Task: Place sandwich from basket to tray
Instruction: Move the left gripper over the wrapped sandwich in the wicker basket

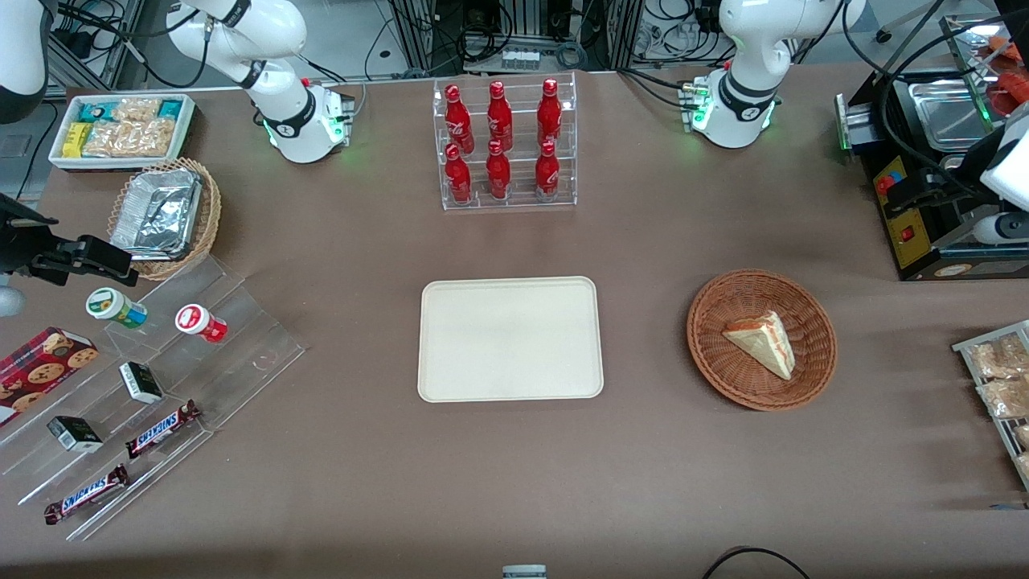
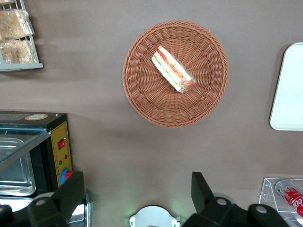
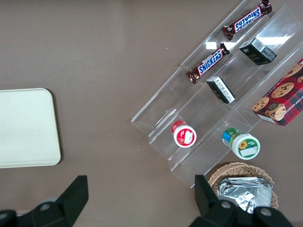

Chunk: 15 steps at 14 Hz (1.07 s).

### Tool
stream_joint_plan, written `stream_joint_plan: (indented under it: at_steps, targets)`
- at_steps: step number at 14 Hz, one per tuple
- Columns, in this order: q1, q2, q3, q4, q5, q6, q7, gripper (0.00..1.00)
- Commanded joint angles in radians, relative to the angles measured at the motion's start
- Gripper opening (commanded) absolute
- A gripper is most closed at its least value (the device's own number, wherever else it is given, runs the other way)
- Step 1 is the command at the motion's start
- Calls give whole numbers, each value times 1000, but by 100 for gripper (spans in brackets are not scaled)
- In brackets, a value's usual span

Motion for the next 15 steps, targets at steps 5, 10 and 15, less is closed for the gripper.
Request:
stream_joint_plan:
  at_steps: [5, 10, 15]
  targets:
    - [-23, 109, 0, 34, 31, 40, -17, 100]
    - [-25, 205, 0, 0, 4, 175, -256, 100]
    - [-34, 235, -1, -133, -62, 385, -558, 100]
